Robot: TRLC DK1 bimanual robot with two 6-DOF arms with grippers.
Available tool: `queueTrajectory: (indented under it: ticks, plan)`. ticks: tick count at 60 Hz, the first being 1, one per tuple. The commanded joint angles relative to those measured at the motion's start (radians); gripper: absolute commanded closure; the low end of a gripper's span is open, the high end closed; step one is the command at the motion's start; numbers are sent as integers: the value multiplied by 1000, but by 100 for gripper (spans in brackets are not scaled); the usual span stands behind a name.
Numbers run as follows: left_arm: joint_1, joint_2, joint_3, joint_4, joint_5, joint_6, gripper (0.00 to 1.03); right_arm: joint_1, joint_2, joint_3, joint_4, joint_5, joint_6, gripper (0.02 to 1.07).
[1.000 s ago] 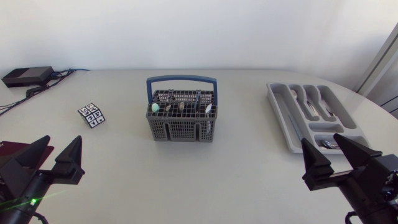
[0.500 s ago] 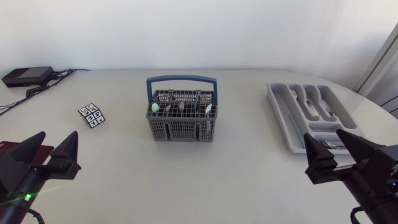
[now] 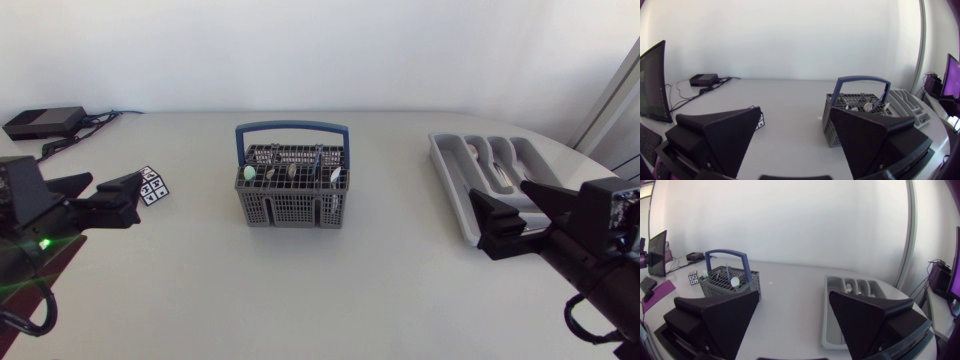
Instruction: Transfer all utensils from the basket to the drawer tray.
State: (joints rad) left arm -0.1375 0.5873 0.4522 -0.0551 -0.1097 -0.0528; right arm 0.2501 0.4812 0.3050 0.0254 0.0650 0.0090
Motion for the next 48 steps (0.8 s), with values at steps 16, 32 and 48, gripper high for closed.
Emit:
queueTrajectory:
  ticks: [16, 32, 48]
  plan:
    - [-100, 352, 301, -238, -48, 143, 8, 112, 261, 161, -16, 52, 62, 6]
    - [-113, 522, 399, -272, 36, 211, 8, 152, 502, 353, -193, 78, 59, 6]
    - [-86, 718, 542, -295, 265, 234, 11, 181, 619, 410, -229, 75, 77, 7]
